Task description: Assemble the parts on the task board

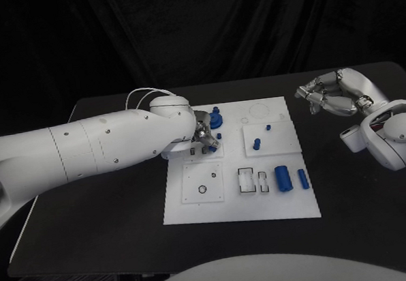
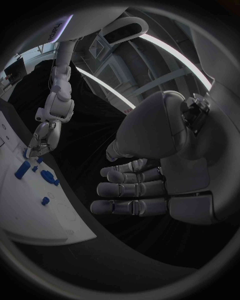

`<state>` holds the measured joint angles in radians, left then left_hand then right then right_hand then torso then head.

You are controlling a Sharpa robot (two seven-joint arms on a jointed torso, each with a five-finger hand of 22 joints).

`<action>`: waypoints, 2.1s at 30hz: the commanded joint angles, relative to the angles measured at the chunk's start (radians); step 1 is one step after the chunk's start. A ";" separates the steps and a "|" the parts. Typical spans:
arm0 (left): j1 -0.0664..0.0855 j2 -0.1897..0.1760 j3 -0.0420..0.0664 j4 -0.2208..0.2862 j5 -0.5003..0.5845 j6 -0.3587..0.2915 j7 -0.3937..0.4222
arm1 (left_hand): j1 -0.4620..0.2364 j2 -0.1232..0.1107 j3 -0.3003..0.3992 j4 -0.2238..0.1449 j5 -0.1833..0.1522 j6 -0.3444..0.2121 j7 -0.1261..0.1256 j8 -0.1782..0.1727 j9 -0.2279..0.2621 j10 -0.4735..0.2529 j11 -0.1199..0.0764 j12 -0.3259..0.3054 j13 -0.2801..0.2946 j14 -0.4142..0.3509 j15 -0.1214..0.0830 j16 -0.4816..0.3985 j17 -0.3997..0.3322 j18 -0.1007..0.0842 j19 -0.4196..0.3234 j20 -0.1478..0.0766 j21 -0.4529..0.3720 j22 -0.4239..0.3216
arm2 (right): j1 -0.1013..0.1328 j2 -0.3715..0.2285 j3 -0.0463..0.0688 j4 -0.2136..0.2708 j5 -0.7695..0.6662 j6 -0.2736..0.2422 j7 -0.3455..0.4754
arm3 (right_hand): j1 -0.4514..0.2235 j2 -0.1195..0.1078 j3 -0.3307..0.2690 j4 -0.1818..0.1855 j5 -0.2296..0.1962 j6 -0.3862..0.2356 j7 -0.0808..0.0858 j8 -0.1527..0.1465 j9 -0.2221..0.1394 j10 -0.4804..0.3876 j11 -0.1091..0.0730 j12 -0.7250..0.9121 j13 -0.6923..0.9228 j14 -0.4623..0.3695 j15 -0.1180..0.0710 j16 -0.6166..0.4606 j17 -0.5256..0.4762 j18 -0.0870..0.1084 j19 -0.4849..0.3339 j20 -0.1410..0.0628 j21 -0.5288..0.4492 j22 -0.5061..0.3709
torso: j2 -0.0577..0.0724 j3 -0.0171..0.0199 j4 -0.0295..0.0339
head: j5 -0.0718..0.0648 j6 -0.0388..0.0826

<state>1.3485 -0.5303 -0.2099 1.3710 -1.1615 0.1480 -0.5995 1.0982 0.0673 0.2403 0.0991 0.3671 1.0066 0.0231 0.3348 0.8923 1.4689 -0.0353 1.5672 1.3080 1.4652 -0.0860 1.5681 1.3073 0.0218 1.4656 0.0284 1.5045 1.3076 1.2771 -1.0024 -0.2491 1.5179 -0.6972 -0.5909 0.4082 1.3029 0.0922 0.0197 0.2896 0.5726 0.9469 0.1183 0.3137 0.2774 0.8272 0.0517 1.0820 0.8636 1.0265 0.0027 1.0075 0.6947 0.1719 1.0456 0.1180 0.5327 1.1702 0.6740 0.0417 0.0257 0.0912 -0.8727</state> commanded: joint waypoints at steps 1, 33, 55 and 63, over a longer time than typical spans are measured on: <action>-0.003 -0.005 -0.001 0.001 -0.006 0.004 0.008 | -0.006 -0.012 0.031 -0.013 0.016 0.009 0.001 -0.007 0.006 0.102 -0.007 0.004 0.263 0.106 -0.006 0.003 0.263 0.009 0.029 -0.008 0.004 0.151 | -0.003 0.000 0.001 -0.002 -0.005 0.007 -0.020 | 0.009 -0.002 0.005 0.000 0.006 0.000 -0.006 0.005 0.000 0.009 0.001 0.003 0.001 0.007 0.002 0.005 0.001 0.011 0.003 0.000 -0.005 -0.001 | 0.000 -0.0004 0.0005 | 0.001 0.000; -0.003 -0.050 -0.001 0.012 -0.006 -0.025 -0.021 | -0.073 -0.045 0.181 -0.066 0.055 0.030 0.000 -0.025 0.050 0.102 -0.008 0.004 0.263 0.106 -0.007 0.003 0.263 0.011 0.026 -0.008 -0.003 0.147 | -0.008 -0.003 0.001 -0.007 -0.005 0.016 -0.033 | 0.009 0.001 0.008 0.001 0.005 0.002 -0.006 0.006 0.000 0.011 0.001 0.004 -0.001 0.008 0.002 0.005 0.000 0.011 0.005 -0.001 -0.006 -0.001 | 0.000 -0.0004 0.0004 | 0.005 0.000; -0.012 -0.047 -0.001 0.011 -0.006 -0.026 -0.020 | -0.102 -0.043 0.196 -0.057 0.037 0.028 0.003 -0.037 0.055 0.102 -0.006 0.004 0.263 0.106 -0.006 0.003 0.263 0.014 0.018 -0.008 -0.011 0.136 | -0.009 -0.003 0.001 -0.006 -0.005 0.018 -0.037 | 0.009 0.000 0.009 0.001 0.004 0.002 -0.007 0.006 0.000 0.011 0.001 0.004 -0.004 0.009 0.001 0.005 -0.001 0.011 0.007 -0.001 -0.007 -0.001 | 0.001 0.0000 -0.0004 | 0.010 0.000; -0.024 -0.048 -0.001 0.015 -0.006 -0.035 -0.019 | -0.104 -0.041 0.200 -0.057 0.036 0.028 0.003 -0.039 0.055 0.102 -0.006 0.004 0.263 0.106 -0.006 0.003 0.263 0.015 0.016 -0.007 -0.013 0.133 | -0.009 -0.004 0.001 -0.005 -0.005 0.019 -0.040 | 0.009 0.000 0.009 0.001 0.004 0.002 -0.007 0.006 0.000 0.011 0.001 0.004 -0.004 0.009 0.001 0.005 -0.001 0.011 0.007 -0.001 -0.007 -0.001 | 0.001 -0.0002 0.0006 | 0.009 0.000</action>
<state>1.3332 -0.5796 -0.2070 1.3827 -1.1645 0.1119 -0.6235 0.9967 0.0216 0.4339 0.0430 0.4091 1.0319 0.0274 0.3018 0.9467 1.4654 -0.0383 1.5672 1.3080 1.4652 -0.0857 1.5681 1.3073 0.0218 1.4656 0.0286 1.4964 1.3073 1.2706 -1.0046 -0.2491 1.5113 -0.6974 -0.5758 0.3872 1.3028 0.0922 0.0224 0.2924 0.5726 0.9469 0.1183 0.3137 0.2774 0.8344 0.0517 1.0814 0.8610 1.0264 0.0027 1.0075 0.6946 0.1719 1.0455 0.1180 0.5327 1.1702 0.6751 0.0415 0.0257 0.0998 -0.8727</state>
